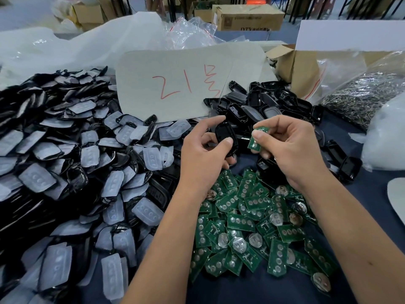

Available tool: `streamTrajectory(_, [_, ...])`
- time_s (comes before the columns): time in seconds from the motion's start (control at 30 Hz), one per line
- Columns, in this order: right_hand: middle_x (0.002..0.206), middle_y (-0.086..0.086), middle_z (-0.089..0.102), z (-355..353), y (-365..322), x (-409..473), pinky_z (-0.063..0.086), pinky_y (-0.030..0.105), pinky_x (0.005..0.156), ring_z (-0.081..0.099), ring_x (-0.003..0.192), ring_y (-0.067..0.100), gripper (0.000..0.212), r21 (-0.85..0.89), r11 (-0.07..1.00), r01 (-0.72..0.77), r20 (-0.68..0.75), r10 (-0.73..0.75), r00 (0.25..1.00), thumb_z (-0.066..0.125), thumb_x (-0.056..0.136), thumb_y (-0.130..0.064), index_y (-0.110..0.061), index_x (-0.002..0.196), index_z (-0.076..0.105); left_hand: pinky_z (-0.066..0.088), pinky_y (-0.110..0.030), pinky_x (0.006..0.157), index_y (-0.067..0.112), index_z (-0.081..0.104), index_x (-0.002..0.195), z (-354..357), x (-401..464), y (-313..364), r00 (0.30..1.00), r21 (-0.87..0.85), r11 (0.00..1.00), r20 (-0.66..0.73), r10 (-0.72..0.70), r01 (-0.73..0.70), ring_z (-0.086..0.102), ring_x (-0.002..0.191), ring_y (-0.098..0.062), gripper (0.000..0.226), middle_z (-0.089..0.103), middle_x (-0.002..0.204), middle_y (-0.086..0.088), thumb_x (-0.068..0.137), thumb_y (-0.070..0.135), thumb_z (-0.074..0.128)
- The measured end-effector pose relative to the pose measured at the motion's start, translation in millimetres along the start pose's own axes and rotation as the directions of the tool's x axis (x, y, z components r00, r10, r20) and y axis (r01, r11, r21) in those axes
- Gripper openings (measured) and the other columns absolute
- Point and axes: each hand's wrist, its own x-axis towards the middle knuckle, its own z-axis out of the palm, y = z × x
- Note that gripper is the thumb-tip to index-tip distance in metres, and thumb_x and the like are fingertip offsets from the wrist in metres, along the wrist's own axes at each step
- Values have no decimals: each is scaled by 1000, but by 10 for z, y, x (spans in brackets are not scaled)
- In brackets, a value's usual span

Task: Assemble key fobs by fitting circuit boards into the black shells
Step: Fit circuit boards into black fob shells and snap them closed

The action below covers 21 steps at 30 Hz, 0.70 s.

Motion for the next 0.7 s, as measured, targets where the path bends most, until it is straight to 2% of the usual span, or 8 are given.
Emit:
streamTrajectory(0.1, [71,11,67,-9,16,8,44,25,47,54,54,22,13,2,1000,-9,-21,9,1000,78,90,-1,-13,87,76,53,-26,53,32,70,121,4,-3,0,1000,2,1000,4,-6,6,68,52,-22,38,72,85,-7,94,5,70])
streamTrajectory(0.2, [69,9,68,2,11,8,47,26,47,57,50,21,10,-7,1000,-2,-46,2,999,79,89,-2,-12,87,77,52,-25,51,31,69,119,-5,-12,1,1000,8,1000,6,-2,2,68,51,-21,37,72,87,-12,93,5,71])
streamTrajectory(0.33, [72,6,73,31,-19,-8,54,24,52,70,60,23,7,147,988,-49,-110,66,992,82,88,-8,-14,90,81,54,-25,56,32,70,123,-23,-11,-13,1000,14,1000,28,14,-14,67,54,-19,39,72,86,-11,94,6,73])
streamTrajectory(0.43, [68,0,66,9,-13,-3,44,20,48,62,57,12,7,169,984,-48,-173,78,982,83,87,-10,-14,92,79,56,-21,62,28,70,128,-14,-12,-13,998,15,999,59,30,-31,66,61,-12,43,72,94,-15,93,4,74])
streamTrajectory(0.5, [67,1,64,-12,-21,4,42,20,48,60,57,13,8,203,979,-25,-194,65,979,82,88,-7,-11,92,76,58,-22,66,27,68,131,-1,-25,-7,995,25,999,88,44,-46,66,67,-10,49,72,95,-12,91,-1,74])
streamTrajectory(0.6, [69,5,67,-11,-41,4,48,21,52,63,60,16,7,231,973,3,-182,40,982,79,89,-3,-6,92,74,60,-27,71,30,66,134,8,-30,-3,990,63,995,124,66,-75,67,69,-15,61,72,97,-8,87,-7,74])
streamTrajectory(0.7, [69,3,71,12,-49,-5,52,21,57,65,61,15,6,222,975,15,-162,22,987,78,90,-1,-4,94,75,63,-40,78,31,64,129,11,-24,-4,992,81,995,120,49,-58,71,83,-31,59,76,93,-5,85,-7,75])
